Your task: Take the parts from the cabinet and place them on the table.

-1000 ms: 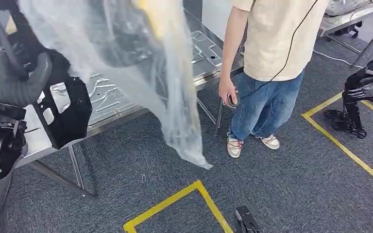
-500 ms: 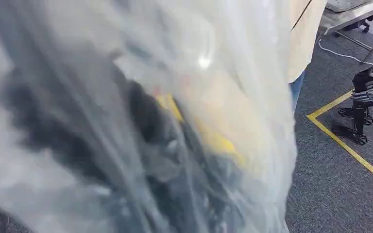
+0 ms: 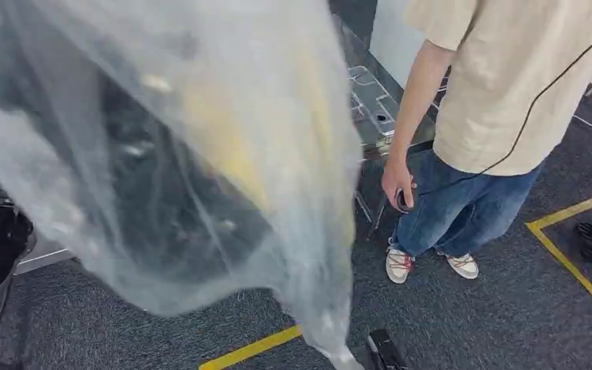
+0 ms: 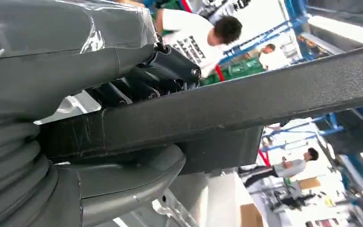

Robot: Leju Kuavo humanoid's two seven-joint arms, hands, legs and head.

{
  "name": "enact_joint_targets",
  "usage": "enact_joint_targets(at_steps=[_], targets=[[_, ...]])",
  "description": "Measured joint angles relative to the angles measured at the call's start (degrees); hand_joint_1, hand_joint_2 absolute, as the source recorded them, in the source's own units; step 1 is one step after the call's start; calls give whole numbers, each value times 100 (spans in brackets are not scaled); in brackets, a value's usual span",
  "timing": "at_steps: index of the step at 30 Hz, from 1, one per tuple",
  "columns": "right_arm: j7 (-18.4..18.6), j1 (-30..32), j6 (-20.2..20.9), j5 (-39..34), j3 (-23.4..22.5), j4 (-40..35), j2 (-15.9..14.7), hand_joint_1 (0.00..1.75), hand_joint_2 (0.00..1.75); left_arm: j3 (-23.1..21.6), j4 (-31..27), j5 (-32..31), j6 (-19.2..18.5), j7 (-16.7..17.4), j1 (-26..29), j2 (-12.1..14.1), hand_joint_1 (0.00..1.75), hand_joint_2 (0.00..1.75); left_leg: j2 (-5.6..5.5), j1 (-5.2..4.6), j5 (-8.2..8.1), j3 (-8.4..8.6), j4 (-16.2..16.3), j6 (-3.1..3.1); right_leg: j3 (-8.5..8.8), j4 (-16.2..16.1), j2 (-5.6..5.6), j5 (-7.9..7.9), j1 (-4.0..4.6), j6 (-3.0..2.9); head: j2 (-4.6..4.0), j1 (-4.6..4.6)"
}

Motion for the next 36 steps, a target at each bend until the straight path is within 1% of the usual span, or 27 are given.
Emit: enact_joint_targets(at_steps=[2,3,4,5,7,8,9,10,12,13,14,15,17,18,19,22,24,25,26,28,29,30,31,33,34,35,36], targets=[[0,-3,2,-15,0,0,-15,0,0,2,0,11,4,0,-6,0,175,175,-54,32,-121,110,62,-58,376,-1077,3,727,-17,18,0,0],[0,2,2,-20,0,0,-17,0,0,2,0,15,15,0,-3,2,175,175,-69,33,-198,130,101,-104,529,-1525,15,911,-30,15,0,2],[0,-9,4,-28,2,2,-17,0,0,4,0,39,18,0,-15,2,175,175,-92,-1,-243,112,162,-140,596,-1604,46,835,-26,-25,-2,0],[2,-20,4,-33,0,2,-17,0,0,4,0,44,22,7,-10,0,175,175,-93,11,-242,101,143,-149,573,-1585,49,831,-10,-82,0,0],[2,-39,22,-46,2,2,-17,0,0,4,0,-53,70,9,-10,2,175,175,-88,15,-261,111,122,-183,571,-1588,52,805,17,-149,0,-2],[2,-45,22,-48,9,0,-9,0,0,9,0,-96,105,20,-16,2,175,175,-88,23,-308,109,156,-212,591,-1620,46,813,-33,-192,0,2],[2,-44,22,-53,11,0,-11,0,0,18,0,-131,123,50,-17,2,175,175,-27,32,-400,49,270,-255,611,-1621,47,799,-26,-215,0,-2],[2,-44,24,-52,11,0,-11,0,0,17,0,-149,138,68,-43,2,175,175,13,53,-577,-92,594,-291,625,-1621,47,781,-26,-243,0,-11],[2,-41,42,-57,15,0,-9,0,0,13,0,-151,153,81,-41,0,175,175,24,94,-967,-606,1600,-346,638,-1619,49,759,-25,-272,0,-11],[2,-40,50,-63,15,2,-9,0,0,2,0,-149,133,107,-32,0,175,175,26,107,-1048,-843,1988,-365,642,-1618,49,748,-26,-280,0,-13],[2,-40,66,-66,18,2,-9,0,0,-2,0,-144,111,118,-27,0,175,175,30,127,-999,-950,2092,-380,655,-1618,49,735,-27,-279,0,-13],[2,-40,81,-66,22,2,-4,0,0,-11,0,-142,98,122,-27,0,175,175,37,146,-819,-904,1895,-396,678,-1618,50,720,-28,-275,0,-13],[2,-43,94,-66,26,0,11,0,0,-11,0,-142,94,138,-63,-2,175,175,75,163,-242,-456,853,-399,746,-1619,50,683,-30,-248,0,-13],[0,-45,98,-66,26,0,18,0,0,-11,0,-142,92,138,-91,0,175,175,110,163,-17,-225,345,-383,773,-1623,50,666,-31,-232,0,-13],[0,-51,98,-68,26,0,17,0,0,-11,0,-142,92,138,-112,-2,175,175,128,118,-76,-102,151,-364,774,-1621,51,651,0,-206,-2,-13],[0,-52,101,-72,28,2,22,0,0,-11,0,-135,83,142,-106,-2,175,175,102,75,-70,-115,149,-301,780,-1645,43,648,-27,-129,-2,-11],[0,-65,103,-72,28,0,24,0,0,-9,-2,-133,83,144,-123,-2,175,175,104,137,-19,-48,64,-226,783,-1613,46,586,-34,-66,0,-11],[-4,-74,103,-72,31,0,24,0,0,-9,-2,-131,83,142,-147,-2,175,175,102,129,-32,-28,57,-191,691,-1363,44,429,-20,-53,-2,-2],[-9,-72,105,-72,31,0,24,0,0,-11,-2,-129,85,144,-150,-4,175,175,111,125,-36,-15,58,-156,491,-936,45,214,-25,-48,0,4],[-2,-59,105,-74,35,0,26,0,0,-29,-2,-127,79,144,-145,-7,175,175,110,106,-48,-9,59,-138,-38,71,44,-160,-30,-36,0,7],[-2,-49,112,-74,37,0,26,0,0,-53,-2,-127,79,149,-138,-4,175,175,101,98,-51,-8,61,-134,-205,347,43,-204,-27,-29,0,7],[-2,-41,113,-74,37,0,28,0,0,-61,-2,-127,77,153,-128,-7,175,175,92,98,-54,-4,62,-133,-229,305,43,-97,-28,-27,0,7],[-2,-40,116,-74,37,2,26,0,0,-70,-2,-127,77,153,-122,-7,175,175,77,101,-61,3,71,-135,-97,-4,43,126,-30,-30,0,7],[-6,-47,116,-74,37,2,26,0,0,-72,-2,-127,76,157,-124,-7,175,175,60,119,-106,19,114,-175,430,-1113,43,679,-39,-33,0,7],[-9,-48,116,-74,37,2,28,0,0,-72,-2,-127,76,157,-129,-7,175,175,58,112,-144,7,151,-220,604,-1510,51,709,-51,-35,0,9],[-9,-66,120,-77,42,0,41,0,0,-72,0,-127,77,157,-142,-2,175,175,47,57,-174,-48,214,-256,619,-1546,67,707,-56,-75,0,11],[-18,-65,120,-83,42,2,46,0,0,-79,0,-127,68,162,-144,-7,175,175,46,62,-165,-51,199,-263,590,-1517,71,719,-44,-108,0,2]])
